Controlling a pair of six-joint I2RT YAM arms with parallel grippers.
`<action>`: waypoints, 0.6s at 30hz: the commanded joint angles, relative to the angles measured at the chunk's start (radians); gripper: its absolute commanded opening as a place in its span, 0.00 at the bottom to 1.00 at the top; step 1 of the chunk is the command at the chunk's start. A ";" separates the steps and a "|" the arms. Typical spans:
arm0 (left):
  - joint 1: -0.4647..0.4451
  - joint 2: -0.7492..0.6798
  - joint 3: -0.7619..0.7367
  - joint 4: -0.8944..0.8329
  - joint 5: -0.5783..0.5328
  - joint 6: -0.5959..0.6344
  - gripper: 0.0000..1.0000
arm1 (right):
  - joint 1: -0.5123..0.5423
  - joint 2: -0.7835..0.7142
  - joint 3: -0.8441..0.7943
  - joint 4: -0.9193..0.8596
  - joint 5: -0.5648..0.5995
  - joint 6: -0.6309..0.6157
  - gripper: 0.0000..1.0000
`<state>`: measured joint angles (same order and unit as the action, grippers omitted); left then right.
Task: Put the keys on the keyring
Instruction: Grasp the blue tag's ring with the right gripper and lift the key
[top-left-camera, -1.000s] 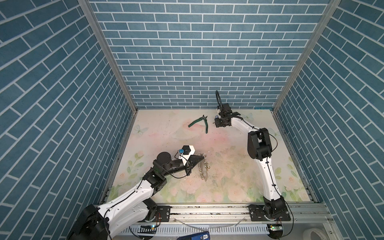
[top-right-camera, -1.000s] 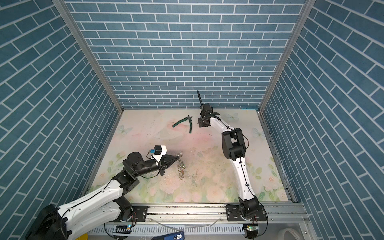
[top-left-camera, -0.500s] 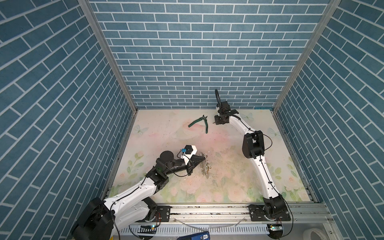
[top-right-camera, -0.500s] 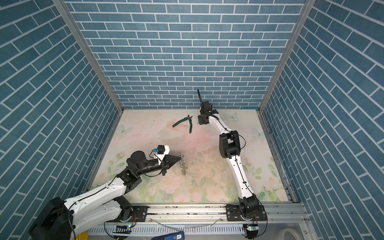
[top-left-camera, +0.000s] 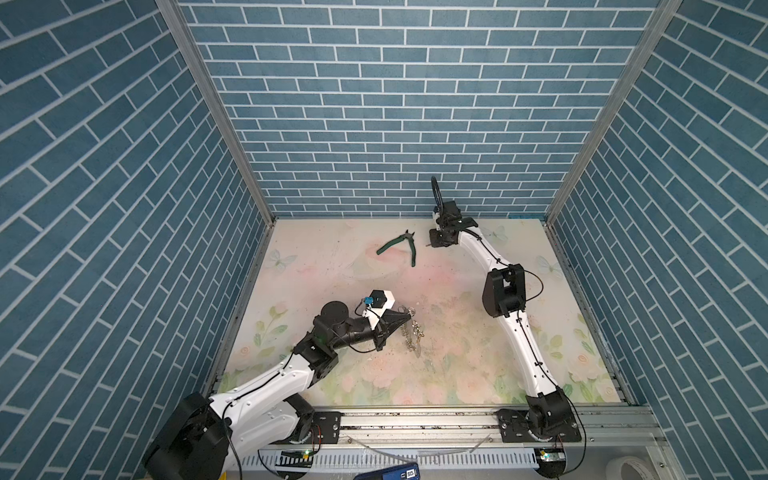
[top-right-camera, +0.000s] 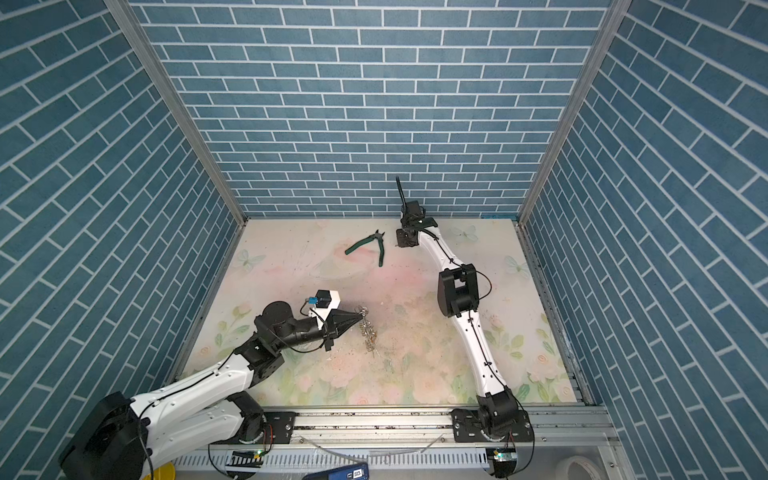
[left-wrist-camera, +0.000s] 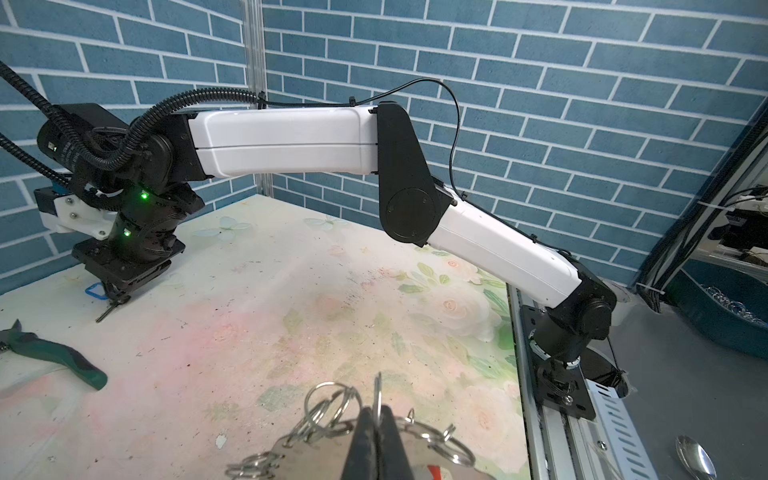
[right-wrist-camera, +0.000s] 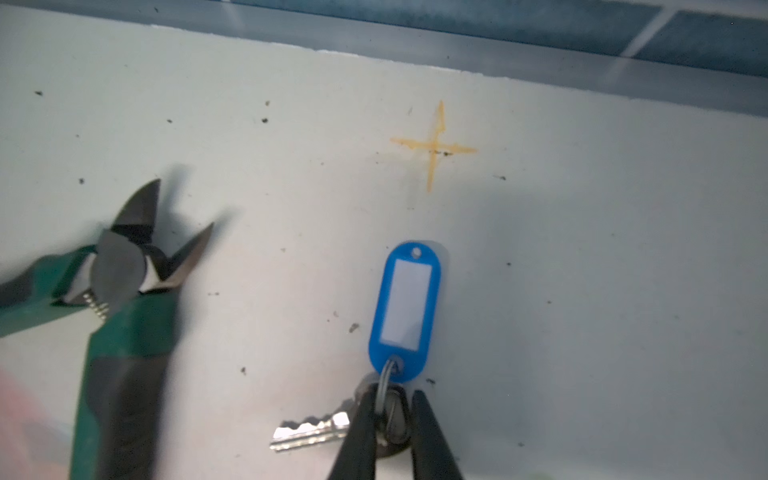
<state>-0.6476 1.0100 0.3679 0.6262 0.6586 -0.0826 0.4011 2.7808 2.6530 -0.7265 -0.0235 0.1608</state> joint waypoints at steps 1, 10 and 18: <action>0.000 -0.011 0.028 0.040 0.010 0.001 0.00 | -0.005 0.011 0.018 -0.057 0.000 0.014 0.09; 0.000 -0.014 0.022 0.041 0.007 0.000 0.00 | 0.002 -0.176 -0.253 0.030 0.044 0.009 0.00; 0.000 -0.038 0.000 0.005 -0.023 0.028 0.00 | 0.044 -0.513 -0.805 0.268 0.022 0.010 0.00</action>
<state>-0.6476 1.0039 0.3679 0.6174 0.6464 -0.0742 0.4179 2.3840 1.9827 -0.5526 0.0029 0.1608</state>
